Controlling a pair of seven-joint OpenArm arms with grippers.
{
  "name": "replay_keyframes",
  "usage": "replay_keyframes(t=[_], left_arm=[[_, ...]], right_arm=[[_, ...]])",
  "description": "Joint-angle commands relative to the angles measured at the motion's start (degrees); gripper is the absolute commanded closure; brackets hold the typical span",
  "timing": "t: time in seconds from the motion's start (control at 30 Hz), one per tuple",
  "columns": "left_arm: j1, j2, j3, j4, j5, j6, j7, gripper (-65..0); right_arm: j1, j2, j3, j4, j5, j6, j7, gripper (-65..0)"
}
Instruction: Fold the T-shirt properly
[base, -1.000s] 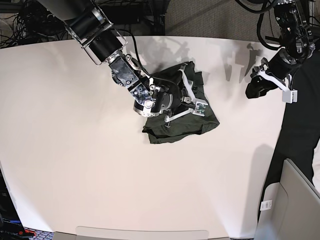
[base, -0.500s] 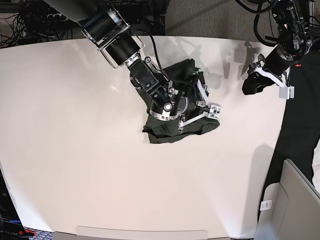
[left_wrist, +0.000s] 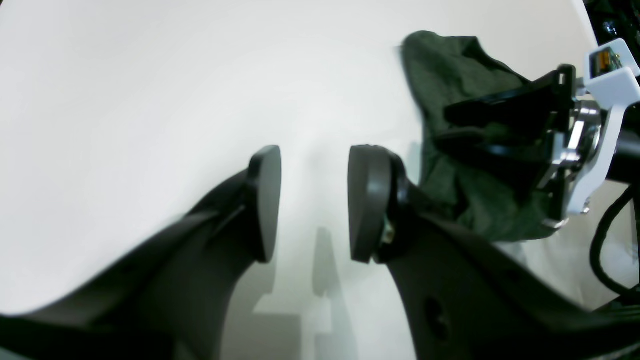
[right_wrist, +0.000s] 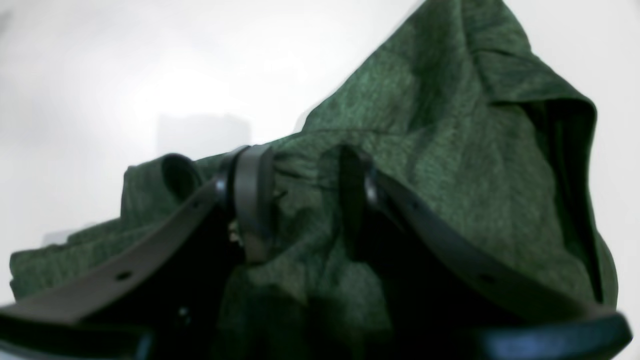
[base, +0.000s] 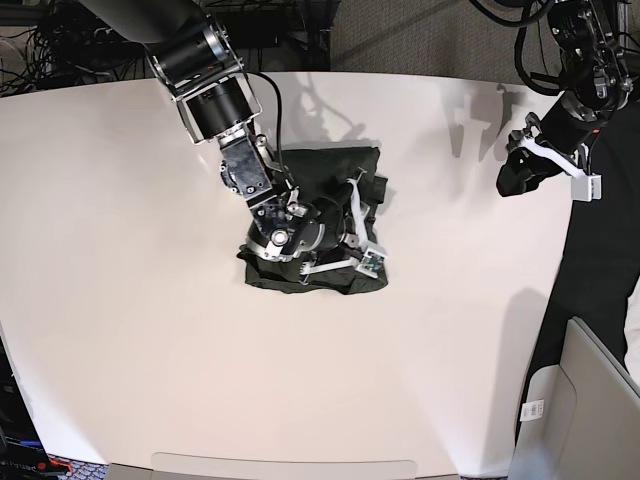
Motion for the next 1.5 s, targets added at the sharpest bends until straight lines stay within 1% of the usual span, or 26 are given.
replay_keyframes(t=[0.0,0.13,0.23,0.33,0.47,0.67,0.77,0.87,0.93,1.07,1.23,1.33,1.37,1.47], left_arm=[[-0.2,-0.8,-0.5,0.9,-1.1,-0.3,-0.7,-20.6],[-0.2,-0.9,-0.5,0.9,-1.1,-0.3,-0.7,-20.6],[-0.2,-0.9,-0.5,0.9,-1.1,-0.3,-0.7,-20.6],[-0.2,-0.9,-0.5,0.9,-1.1,-0.3,-0.7,-20.6],[-0.2,-0.9,-0.5,0.9,-1.1,-0.3,-0.7,-20.6],[-0.2,-0.9,-0.5,0.9,-1.1,-0.3,-0.7,-20.6],[-0.2,-0.9,-0.5,0.9,-1.1,-0.3,-0.7,-20.6],[-0.2,-0.9,-0.5,0.9,-1.1,-0.3,-0.7,-20.6],[-0.2,-0.9,-0.5,0.9,-1.1,-0.3,-0.7,-20.6],[-0.2,-0.9,-0.5,0.9,-1.1,-0.3,-0.7,-20.6],[-0.2,-0.9,-0.5,0.9,-1.1,-0.3,-0.7,-20.6],[-0.1,-0.8,-0.5,1.8,-1.1,-0.3,-0.3,-20.6],[0.0,-0.8,-0.5,2.7,-1.1,-0.3,0.7,-20.6],[0.6,-0.7,-0.5,6.1,-1.1,-0.1,2.9,-20.6]], right_arm=[[1.3,0.5,0.8,0.8,-1.2,-0.1,-1.2,-20.4],[1.3,3.4,2.7,0.8,-1.2,-0.1,-1.3,-20.4],[1.3,6.1,3.0,0.9,-0.9,-0.1,-1.3,-20.4],[1.6,9.5,3.0,0.9,2.1,-0.1,-1.1,-20.4],[2.6,13.3,3.0,1.0,3.2,-0.1,-1.0,-20.4],[2.1,18.0,3.0,6.2,3.2,-0.1,-1.3,-20.4],[2.1,19.3,3.0,7.5,3.9,-0.1,-1.4,-20.4],[2.1,20.6,3.0,8.9,8.0,-0.1,-2.3,-20.4],[2.1,20.8,3.0,10.7,11.2,-0.1,-3.4,-20.4],[-1.1,20.8,2.8,18.5,15.6,-0.1,-3.8,-20.4],[-7.2,20.8,2.9,32.8,16.4,-0.1,-9.0,-20.4],[-12.0,21.0,3.2,40.1,16.1,-0.1,-10.0,-20.4],[-14.0,22.2,4.3,42.3,16.1,-0.1,-10.0,-20.4],[-19.3,23.8,8.0,48.4,16.3,-0.1,-10.0,-20.4]])
